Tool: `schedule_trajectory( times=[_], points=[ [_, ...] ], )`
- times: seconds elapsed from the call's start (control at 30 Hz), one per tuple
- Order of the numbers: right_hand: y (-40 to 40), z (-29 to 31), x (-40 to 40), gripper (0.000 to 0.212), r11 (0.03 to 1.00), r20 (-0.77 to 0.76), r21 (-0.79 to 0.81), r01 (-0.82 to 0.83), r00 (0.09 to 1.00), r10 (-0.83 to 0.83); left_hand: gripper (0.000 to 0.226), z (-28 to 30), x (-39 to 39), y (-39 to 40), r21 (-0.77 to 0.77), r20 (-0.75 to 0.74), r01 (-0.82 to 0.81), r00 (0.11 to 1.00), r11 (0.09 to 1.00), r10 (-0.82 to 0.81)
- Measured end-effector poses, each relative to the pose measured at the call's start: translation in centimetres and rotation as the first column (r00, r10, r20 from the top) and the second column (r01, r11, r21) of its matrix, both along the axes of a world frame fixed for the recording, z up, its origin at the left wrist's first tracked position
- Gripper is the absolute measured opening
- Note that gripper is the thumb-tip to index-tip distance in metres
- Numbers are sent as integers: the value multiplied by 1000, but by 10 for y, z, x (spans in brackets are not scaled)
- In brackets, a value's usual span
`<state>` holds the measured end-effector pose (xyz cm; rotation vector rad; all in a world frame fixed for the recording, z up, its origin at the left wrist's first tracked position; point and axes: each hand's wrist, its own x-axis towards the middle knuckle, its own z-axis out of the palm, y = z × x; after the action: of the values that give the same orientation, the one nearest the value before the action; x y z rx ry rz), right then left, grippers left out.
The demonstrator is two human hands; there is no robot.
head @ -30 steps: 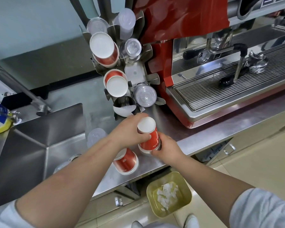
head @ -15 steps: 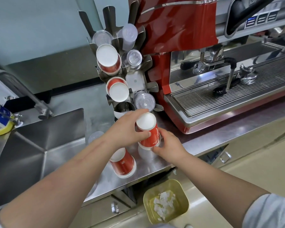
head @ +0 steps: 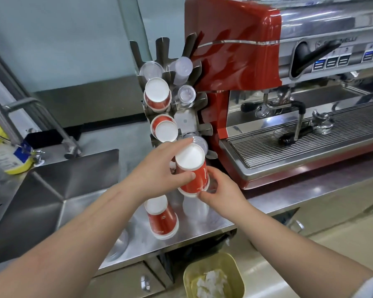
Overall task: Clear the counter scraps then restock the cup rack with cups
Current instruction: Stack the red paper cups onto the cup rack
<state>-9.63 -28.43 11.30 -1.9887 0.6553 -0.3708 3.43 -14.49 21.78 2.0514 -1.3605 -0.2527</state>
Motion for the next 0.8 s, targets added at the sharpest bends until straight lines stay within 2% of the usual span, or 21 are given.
schedule_trajectory(
  times=[0.4, 0.6, 0.8],
  points=[
    [45, 39, 23, 57, 981, 58, 152, -118, 992, 111, 75, 23, 20, 52, -16, 80, -112, 990, 994, 113],
    [62, 26, 33, 65, 973, -42, 182, -144, 987, 154, 74, 3, 25, 73, 2, 30, -178, 984, 984, 178],
    [71, 4, 34, 62, 975, -116, 177, -136, 981, 158, 77, -28, 30, 80, 65, -17, -204, 978, 977, 206]
  ],
)
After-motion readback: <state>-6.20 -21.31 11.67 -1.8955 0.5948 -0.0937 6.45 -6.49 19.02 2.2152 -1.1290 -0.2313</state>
